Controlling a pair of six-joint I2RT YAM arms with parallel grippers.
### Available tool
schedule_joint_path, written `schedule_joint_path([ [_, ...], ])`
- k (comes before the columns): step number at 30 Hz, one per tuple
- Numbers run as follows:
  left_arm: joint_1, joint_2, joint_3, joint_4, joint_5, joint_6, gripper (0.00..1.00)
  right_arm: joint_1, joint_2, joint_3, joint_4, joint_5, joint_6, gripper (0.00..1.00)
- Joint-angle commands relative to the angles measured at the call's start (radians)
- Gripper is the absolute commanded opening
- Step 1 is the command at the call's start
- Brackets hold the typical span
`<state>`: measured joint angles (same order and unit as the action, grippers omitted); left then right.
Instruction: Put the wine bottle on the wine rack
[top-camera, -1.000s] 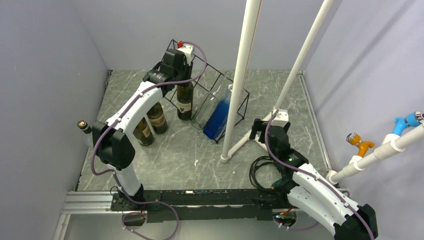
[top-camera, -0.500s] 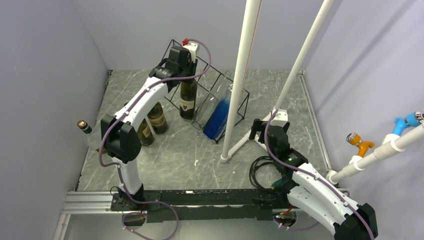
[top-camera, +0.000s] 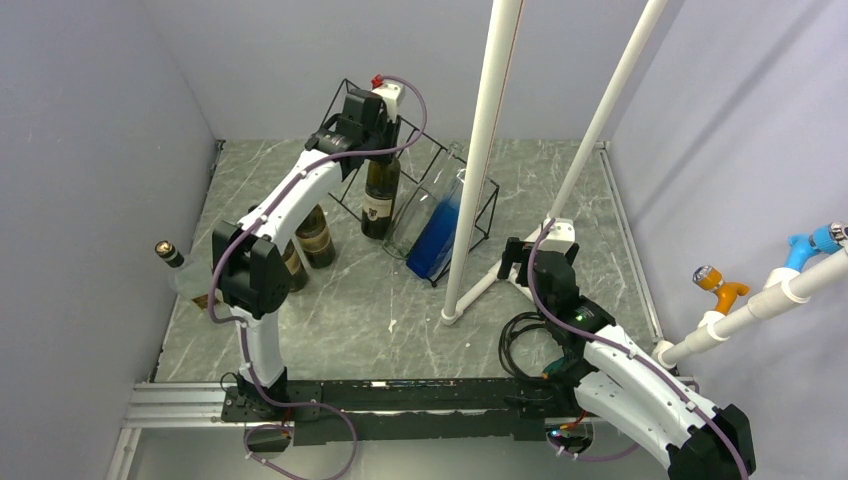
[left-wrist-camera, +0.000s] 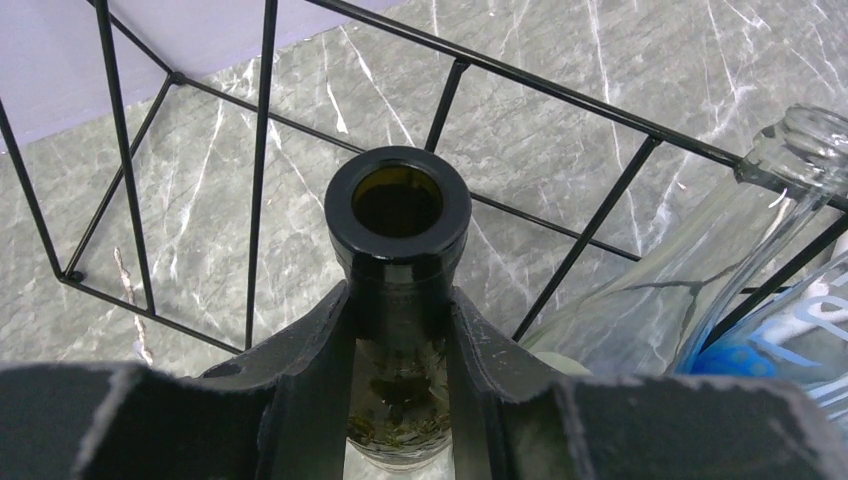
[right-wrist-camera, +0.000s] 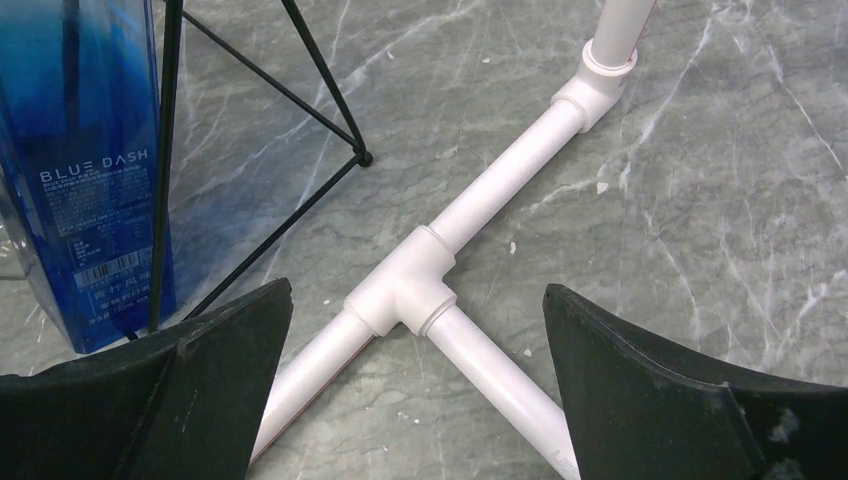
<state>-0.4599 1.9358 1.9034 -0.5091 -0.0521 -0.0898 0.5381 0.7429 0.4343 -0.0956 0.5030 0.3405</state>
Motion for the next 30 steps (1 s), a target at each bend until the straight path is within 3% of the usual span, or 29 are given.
schedule_joint_path([
  [1,-0.003,0.026,0.062,0.034,0.061,-0.025,0.15,-0.001,-0.004,0.006,0.053,-0.003,-0.003,1.00],
  [17,-0.003,0.118,0.084,0.034,0.093,-0.054,0.06,-0.001,-0.002,0.003,0.056,-0.006,-0.003,1.00],
  [30,-0.003,0.157,0.098,0.021,0.160,-0.062,0.17,-0.001,0.003,0.002,0.057,-0.003,-0.002,1.00],
])
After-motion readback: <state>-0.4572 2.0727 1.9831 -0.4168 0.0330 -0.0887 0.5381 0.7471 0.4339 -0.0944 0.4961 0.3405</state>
